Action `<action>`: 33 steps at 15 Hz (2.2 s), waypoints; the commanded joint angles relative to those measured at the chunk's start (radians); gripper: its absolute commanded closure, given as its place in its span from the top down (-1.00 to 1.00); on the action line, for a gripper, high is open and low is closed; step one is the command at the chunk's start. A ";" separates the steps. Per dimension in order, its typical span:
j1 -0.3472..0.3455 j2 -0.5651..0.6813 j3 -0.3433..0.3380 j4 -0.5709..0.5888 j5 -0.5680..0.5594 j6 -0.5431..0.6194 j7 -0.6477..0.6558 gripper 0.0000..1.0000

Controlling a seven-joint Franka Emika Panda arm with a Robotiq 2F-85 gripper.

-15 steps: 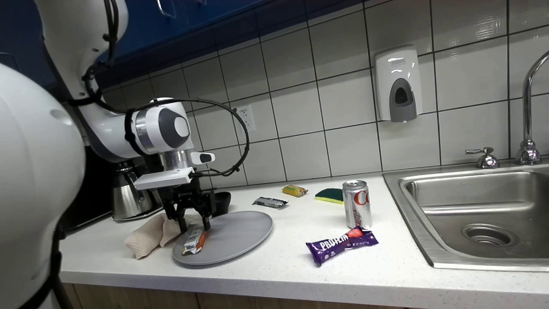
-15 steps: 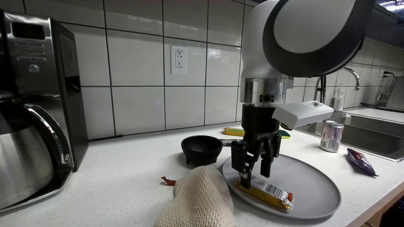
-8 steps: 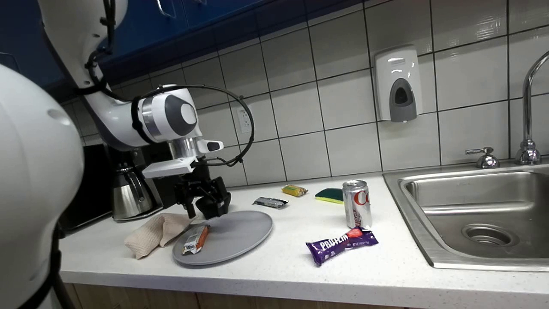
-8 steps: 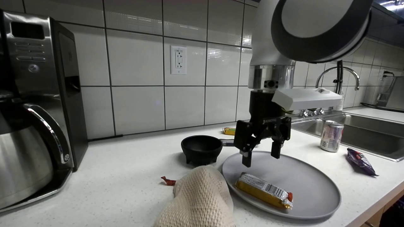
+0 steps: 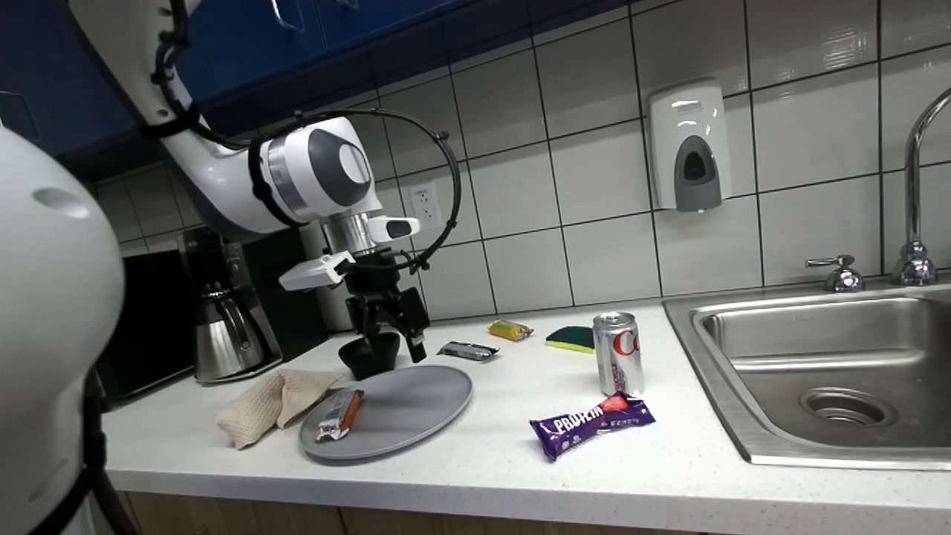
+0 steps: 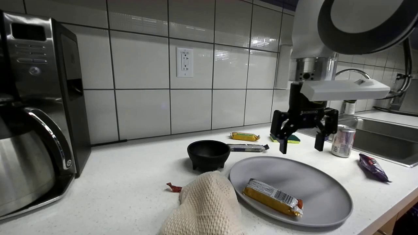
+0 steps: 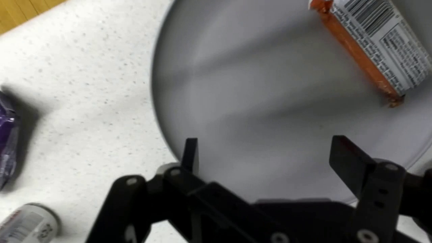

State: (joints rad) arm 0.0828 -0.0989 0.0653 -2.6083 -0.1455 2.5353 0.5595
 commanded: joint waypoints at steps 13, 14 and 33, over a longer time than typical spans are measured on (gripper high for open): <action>-0.283 -0.183 -0.048 -0.125 -0.186 -0.074 0.205 1.00; -0.298 -0.178 -0.055 -0.123 -0.201 -0.076 0.205 1.00; -0.389 0.043 -0.204 -0.035 -0.275 0.117 0.198 1.00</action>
State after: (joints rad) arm -0.2963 -0.1154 -0.1205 -2.6886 -0.3999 2.6193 0.7578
